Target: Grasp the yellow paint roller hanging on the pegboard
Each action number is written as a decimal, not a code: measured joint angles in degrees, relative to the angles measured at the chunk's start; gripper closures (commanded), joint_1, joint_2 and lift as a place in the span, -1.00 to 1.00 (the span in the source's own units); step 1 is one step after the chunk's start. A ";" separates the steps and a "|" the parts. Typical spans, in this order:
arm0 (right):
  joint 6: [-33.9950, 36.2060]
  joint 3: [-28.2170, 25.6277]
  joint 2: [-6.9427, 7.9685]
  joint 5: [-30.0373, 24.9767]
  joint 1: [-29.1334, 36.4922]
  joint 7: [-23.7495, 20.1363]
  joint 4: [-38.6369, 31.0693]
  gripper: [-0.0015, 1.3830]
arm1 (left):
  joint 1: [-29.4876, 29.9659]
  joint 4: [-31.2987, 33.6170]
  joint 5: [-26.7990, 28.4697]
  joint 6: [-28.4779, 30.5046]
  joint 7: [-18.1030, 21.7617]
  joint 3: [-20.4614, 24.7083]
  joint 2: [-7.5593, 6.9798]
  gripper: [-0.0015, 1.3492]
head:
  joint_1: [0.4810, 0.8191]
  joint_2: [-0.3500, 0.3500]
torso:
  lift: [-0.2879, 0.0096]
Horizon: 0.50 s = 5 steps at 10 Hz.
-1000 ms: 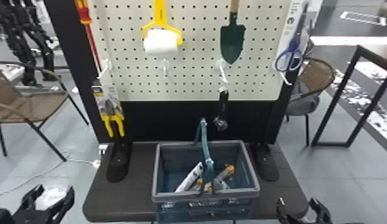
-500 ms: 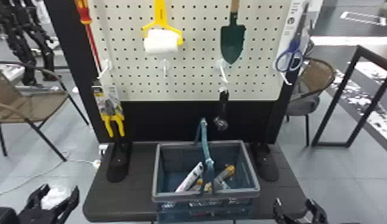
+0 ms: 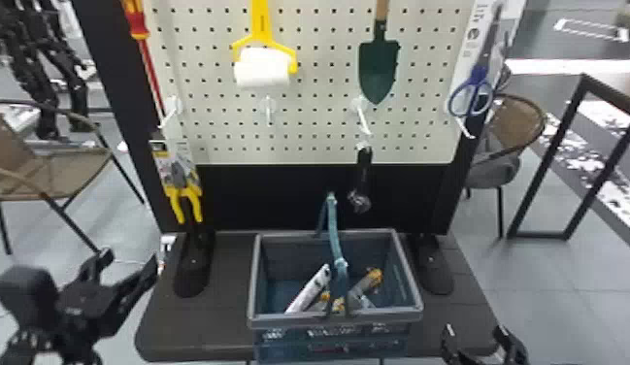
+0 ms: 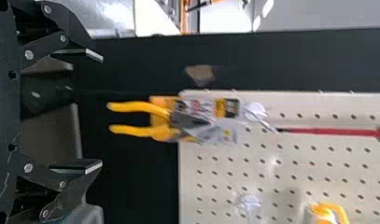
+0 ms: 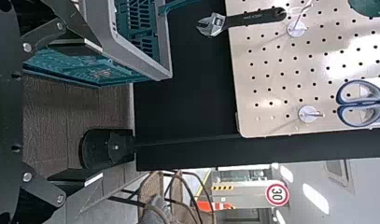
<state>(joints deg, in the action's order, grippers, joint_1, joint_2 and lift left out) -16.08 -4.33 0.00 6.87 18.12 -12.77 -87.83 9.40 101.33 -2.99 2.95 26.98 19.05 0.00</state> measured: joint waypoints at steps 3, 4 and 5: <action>0.01 0.03 0.00 0.08 -0.02 0.03 0.11 -0.50 | -7.09 5.18 -1.62 10.37 2.75 -1.35 -1.76 -0.29 | -0.60 0.00 | 0.26; 0.13 0.03 0.00 0.02 -0.15 0.03 0.12 -0.50 | -10.07 5.70 -3.18 13.22 3.51 -2.32 -3.44 -0.29 | -0.60 0.00 | 0.26; 0.32 0.18 -0.02 -0.07 -0.48 0.03 0.17 -0.50 | -13.51 6.09 -3.97 16.20 6.14 -2.91 -4.55 -0.29 | -0.60 0.00 | 0.26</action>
<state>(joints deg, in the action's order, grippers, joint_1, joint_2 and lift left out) -15.77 -4.15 -0.02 6.80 17.65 -12.74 -87.66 -4.12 107.42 -6.96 19.15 33.11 16.14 -4.55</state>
